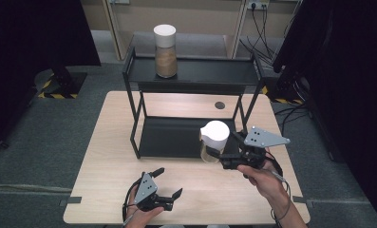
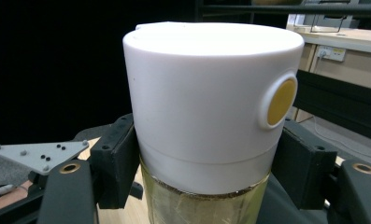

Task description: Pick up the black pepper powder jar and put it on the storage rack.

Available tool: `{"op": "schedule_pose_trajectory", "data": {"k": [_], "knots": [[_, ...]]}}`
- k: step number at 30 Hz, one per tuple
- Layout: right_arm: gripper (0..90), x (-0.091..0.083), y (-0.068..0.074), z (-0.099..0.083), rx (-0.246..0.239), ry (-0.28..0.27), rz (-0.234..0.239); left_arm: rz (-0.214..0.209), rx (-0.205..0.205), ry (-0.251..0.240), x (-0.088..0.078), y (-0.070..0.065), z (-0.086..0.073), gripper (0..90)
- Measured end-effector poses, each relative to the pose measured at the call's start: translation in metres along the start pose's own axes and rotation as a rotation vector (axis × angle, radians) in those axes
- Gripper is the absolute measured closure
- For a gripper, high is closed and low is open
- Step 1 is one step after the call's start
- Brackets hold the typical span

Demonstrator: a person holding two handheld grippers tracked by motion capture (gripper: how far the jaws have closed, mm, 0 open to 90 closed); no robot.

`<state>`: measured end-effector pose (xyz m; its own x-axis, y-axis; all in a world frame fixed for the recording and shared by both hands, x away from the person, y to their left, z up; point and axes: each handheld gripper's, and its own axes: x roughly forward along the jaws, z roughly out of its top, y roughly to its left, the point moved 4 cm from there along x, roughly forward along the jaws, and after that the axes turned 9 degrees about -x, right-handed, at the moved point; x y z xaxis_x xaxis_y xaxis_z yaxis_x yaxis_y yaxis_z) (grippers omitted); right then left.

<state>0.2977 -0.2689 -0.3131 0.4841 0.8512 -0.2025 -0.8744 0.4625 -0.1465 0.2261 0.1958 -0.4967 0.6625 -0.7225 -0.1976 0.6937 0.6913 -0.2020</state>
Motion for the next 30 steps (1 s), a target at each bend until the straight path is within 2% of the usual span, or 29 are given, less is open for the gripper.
{"op": "schedule_pose_trajectory", "data": {"k": [9, 15, 21, 30], "knots": [[30.8, 0.004, -0.007, 0.018, -0.014, 0.001, -0.008, 0.003, 0.0, -0.002, -0.001, 0.001, 0.001, 4.0], [30.8, 0.005, -0.014, 0.03, -0.004, 0.0, 0.004, 0.005, 0.0, -0.002, -0.001, 0.001, 0.001, 4.0], [30.8, 0.007, -0.023, 0.046, -0.002, -0.005, 0.024, 0.005, -0.001, -0.002, -0.001, 0.001, 0.0, 4.0], [30.8, 0.008, -0.032, 0.074, -0.016, -0.007, 0.021, 0.004, -0.001, 0.0, -0.001, 0.001, 0.0, 4.0]]}}
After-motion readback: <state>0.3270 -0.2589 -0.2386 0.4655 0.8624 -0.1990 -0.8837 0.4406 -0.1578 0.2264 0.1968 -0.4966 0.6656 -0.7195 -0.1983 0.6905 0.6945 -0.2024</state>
